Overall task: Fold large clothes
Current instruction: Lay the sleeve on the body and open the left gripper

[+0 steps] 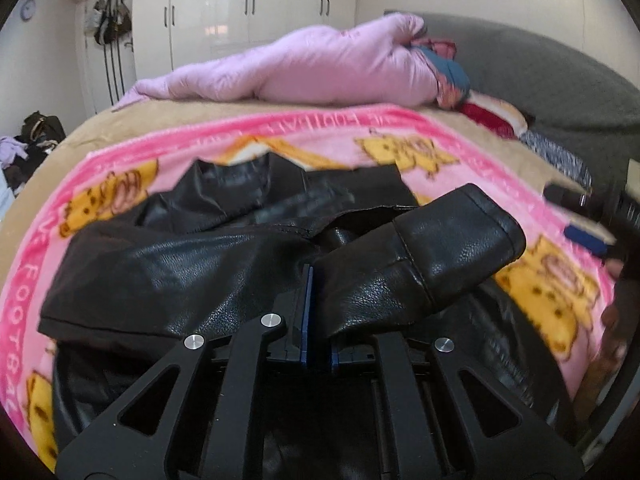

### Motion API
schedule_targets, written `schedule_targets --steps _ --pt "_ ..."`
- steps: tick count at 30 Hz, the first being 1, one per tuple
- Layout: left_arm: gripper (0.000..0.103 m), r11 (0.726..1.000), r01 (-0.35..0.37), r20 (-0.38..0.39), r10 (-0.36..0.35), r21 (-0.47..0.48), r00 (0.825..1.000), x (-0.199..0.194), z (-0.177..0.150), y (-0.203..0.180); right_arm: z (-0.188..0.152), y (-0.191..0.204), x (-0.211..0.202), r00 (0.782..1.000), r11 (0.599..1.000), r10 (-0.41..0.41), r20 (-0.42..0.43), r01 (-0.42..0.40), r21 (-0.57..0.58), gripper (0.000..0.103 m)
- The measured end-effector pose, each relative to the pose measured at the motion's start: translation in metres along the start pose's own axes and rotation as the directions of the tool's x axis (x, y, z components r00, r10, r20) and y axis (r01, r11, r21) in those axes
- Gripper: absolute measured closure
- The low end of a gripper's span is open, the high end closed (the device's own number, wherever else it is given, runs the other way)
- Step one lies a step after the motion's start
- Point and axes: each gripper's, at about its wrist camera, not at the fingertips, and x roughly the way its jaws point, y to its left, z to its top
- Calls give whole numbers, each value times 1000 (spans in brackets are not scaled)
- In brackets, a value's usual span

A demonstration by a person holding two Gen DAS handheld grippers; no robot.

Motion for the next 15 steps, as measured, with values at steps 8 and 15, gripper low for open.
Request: schedule_targets --steps 8,15 --pt "97 997 28 -61 -24 66 998 9 -21 -8 -4 0 17 985 989 139 -101 -133 64 4" --pt "41 991 -14 -82 25 135 996 12 -38 -12 -24 20 46 884 926 375 -280 -346 149 4"
